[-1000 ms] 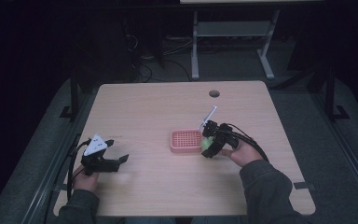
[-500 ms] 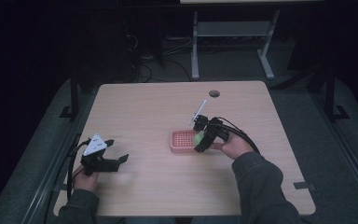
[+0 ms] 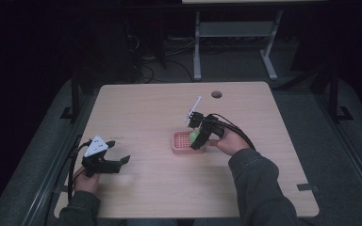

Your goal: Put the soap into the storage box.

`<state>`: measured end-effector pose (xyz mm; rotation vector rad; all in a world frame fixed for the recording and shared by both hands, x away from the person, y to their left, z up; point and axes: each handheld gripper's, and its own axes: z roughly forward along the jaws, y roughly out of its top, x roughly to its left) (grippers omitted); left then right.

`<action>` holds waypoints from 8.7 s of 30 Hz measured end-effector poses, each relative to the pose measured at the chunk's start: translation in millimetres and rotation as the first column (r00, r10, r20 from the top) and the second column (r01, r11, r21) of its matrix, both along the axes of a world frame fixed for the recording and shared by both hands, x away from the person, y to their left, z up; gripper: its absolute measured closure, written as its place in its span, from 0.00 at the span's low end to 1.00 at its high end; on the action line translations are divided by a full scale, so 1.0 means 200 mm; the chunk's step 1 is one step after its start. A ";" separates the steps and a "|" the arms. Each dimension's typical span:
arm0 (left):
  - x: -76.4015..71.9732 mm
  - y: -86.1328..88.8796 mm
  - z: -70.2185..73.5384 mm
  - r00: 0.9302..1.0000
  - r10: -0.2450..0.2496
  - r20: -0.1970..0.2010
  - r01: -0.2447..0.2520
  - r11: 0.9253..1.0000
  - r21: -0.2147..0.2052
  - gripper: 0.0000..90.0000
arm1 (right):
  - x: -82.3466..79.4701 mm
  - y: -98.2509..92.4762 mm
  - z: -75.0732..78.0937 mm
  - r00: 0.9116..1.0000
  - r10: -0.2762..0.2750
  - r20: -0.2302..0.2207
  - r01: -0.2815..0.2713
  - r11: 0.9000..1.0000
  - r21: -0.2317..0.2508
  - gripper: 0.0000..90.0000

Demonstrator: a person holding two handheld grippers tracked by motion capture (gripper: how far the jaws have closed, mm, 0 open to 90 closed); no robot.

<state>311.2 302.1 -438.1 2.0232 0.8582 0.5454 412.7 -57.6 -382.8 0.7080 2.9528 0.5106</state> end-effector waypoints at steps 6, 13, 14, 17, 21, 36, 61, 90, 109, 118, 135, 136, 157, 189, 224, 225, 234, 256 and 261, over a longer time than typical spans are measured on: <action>0.00 0.00 0.00 1.000 0.001 0.001 -0.001 1.000 -0.002 0.16 | 0.03 0.03 0.00 1.000 0.008 0.004 -0.008 1.000 -0.010 0.28; 0.00 0.00 0.00 1.000 -0.004 -0.001 0.004 1.000 -0.001 0.16 | 0.06 0.08 0.00 1.000 0.020 -0.004 -0.020 1.000 0.002 0.28; 0.00 0.00 0.00 1.000 -0.004 0.000 0.004 1.000 -0.004 0.16 | 0.07 0.08 -0.01 1.000 0.018 -0.003 -0.018 1.000 -0.003 0.28; 0.00 0.00 0.00 1.000 -0.001 0.000 0.001 1.000 -0.005 0.16 | 0.08 0.09 -0.03 1.000 0.017 -0.009 -0.017 1.000 -0.017 0.28; 0.00 0.00 0.00 1.000 -0.002 0.001 0.002 1.000 -0.006 0.16 | 0.10 0.11 -0.07 1.000 0.014 -0.017 -0.015 0.999 -0.039 0.28; 0.00 0.00 0.00 1.000 -0.001 0.001 0.001 1.000 -0.008 0.16 | 0.14 0.18 -0.14 1.000 0.004 -0.024 -0.006 0.999 -0.053 0.28; 0.00 0.00 0.00 1.000 -0.001 0.002 0.001 1.000 -0.005 0.16 | 0.15 0.20 -0.15 1.000 -0.027 0.002 0.027 0.998 -0.062 0.27; 0.01 0.00 0.00 1.000 -0.001 0.005 0.001 1.000 -0.007 0.16 | 0.14 0.18 -0.15 0.999 -0.041 -0.001 0.041 0.999 -0.029 0.24; 0.00 0.00 0.00 1.000 -0.004 0.003 0.004 1.000 -0.006 0.16 | 0.12 0.12 -0.11 0.998 -0.069 0.012 0.068 0.997 0.024 0.24; 0.01 -0.01 0.00 1.000 -0.006 -0.002 0.006 1.000 0.002 0.16 | 0.11 0.08 -0.08 0.997 -0.079 0.011 0.079 0.996 0.046 0.23; 0.00 0.00 0.00 1.000 -0.005 -0.001 0.005 1.000 0.002 0.16 | 0.08 0.01 -0.04 0.995 -0.097 0.033 0.095 0.994 0.055 0.24; 0.00 -0.01 0.00 1.000 -0.006 0.000 0.006 1.000 0.003 0.16 | 0.07 0.00 -0.03 0.994 -0.099 0.040 0.097 0.993 0.062 0.24; 0.00 -0.01 -0.01 1.000 -0.006 -0.004 0.006 1.000 0.006 0.16 | 0.03 -0.17 -0.04 0.987 -0.157 0.022 0.155 0.984 0.086 0.24; 0.00 -0.02 -0.01 1.000 -0.006 -0.009 0.007 1.000 0.009 0.16 | -0.06 -0.32 -0.09 0.982 -0.190 0.008 0.189 0.978 0.090 0.24; 0.00 -0.02 -0.02 1.000 -0.009 -0.013 0.009 1.000 0.017 0.16 | -0.24 -0.60 -0.14 0.963 -0.270 0.000 0.267 0.953 0.144 0.24; 0.00 -0.02 -0.02 1.000 -0.009 -0.013 0.010 1.000 0.018 0.16 | -0.24 -0.60 -0.14 0.962 -0.273 -0.006 0.271 0.952 0.146 0.24; 0.00 -0.02 -0.02 1.000 -0.009 -0.015 0.009 1.000 0.018 0.16 | -0.30 -0.66 -0.18 0.957 -0.291 -0.006 0.288 0.946 0.151 0.24; 0.00 -0.02 -0.03 1.000 -0.016 -0.025 0.017 0.999 0.043 0.16 | -0.44 -0.80 -0.24 0.942 -0.335 -0.018 0.333 0.927 0.171 0.24; 0.00 -0.02 -0.03 0.999 -0.015 -0.030 0.017 0.999 0.043 0.16 | -0.48 -0.83 -0.24 0.939 -0.344 -0.012 0.340 0.921 0.188 0.24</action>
